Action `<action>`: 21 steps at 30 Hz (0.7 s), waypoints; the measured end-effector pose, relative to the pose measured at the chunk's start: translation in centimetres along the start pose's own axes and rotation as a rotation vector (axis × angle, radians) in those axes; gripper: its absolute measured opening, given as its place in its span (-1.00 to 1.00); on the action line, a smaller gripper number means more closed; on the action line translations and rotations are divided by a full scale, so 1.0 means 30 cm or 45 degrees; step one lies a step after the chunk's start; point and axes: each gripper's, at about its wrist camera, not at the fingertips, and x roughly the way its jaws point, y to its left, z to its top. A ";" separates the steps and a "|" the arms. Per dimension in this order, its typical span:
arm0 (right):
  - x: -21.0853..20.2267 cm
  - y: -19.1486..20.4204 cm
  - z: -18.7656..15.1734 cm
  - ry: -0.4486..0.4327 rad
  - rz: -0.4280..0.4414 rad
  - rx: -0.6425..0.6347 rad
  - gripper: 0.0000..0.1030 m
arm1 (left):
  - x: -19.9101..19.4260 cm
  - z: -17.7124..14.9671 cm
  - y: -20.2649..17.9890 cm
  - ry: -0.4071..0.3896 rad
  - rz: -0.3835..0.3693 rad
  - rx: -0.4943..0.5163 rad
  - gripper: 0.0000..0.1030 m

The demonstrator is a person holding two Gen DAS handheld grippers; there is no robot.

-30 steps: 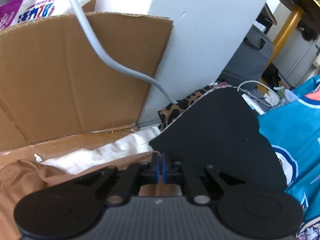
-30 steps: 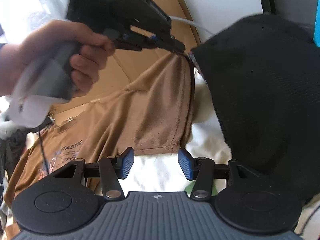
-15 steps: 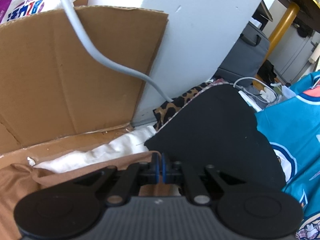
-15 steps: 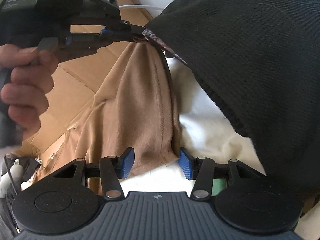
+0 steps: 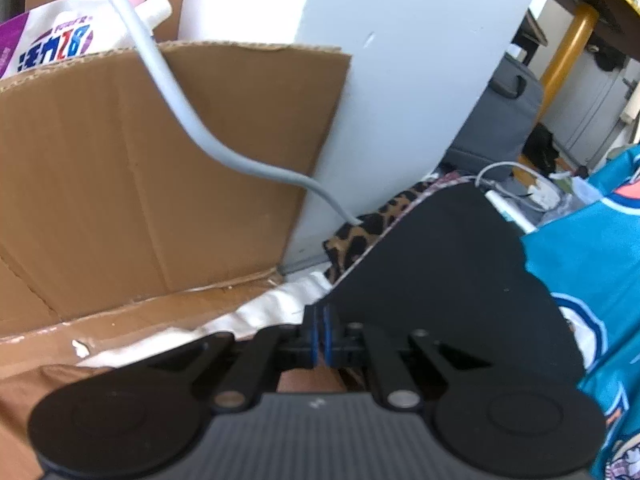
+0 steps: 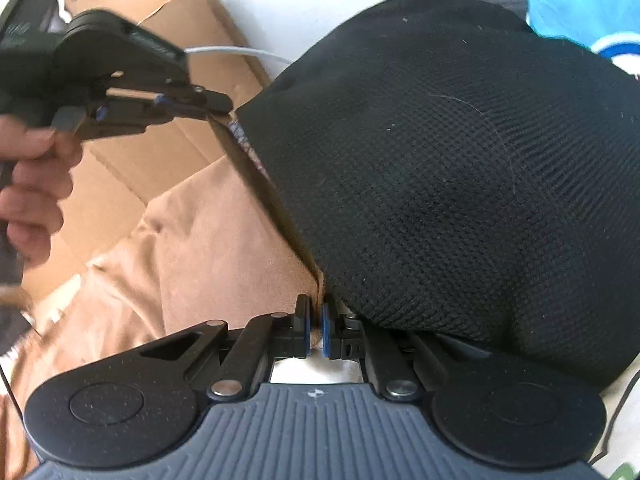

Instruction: Fold clothes

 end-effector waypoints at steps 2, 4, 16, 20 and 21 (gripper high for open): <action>0.003 0.008 0.003 0.004 -0.014 -0.030 -0.93 | 0.006 0.007 0.006 0.020 0.014 0.016 -0.80; 0.006 0.016 0.006 0.008 -0.027 -0.059 -0.92 | -0.010 0.020 0.019 0.018 0.020 0.051 -0.58; -0.014 0.034 0.026 0.026 -0.022 -0.112 -0.85 | -0.120 -0.013 0.310 0.088 0.319 0.089 -0.36; -0.032 0.040 0.028 0.024 -0.037 -0.134 -0.84 | -0.068 -0.104 0.345 0.185 0.338 0.089 -0.52; -0.037 0.039 0.028 0.023 -0.043 -0.138 -0.84 | -0.050 -0.122 0.346 0.199 0.342 0.099 -0.53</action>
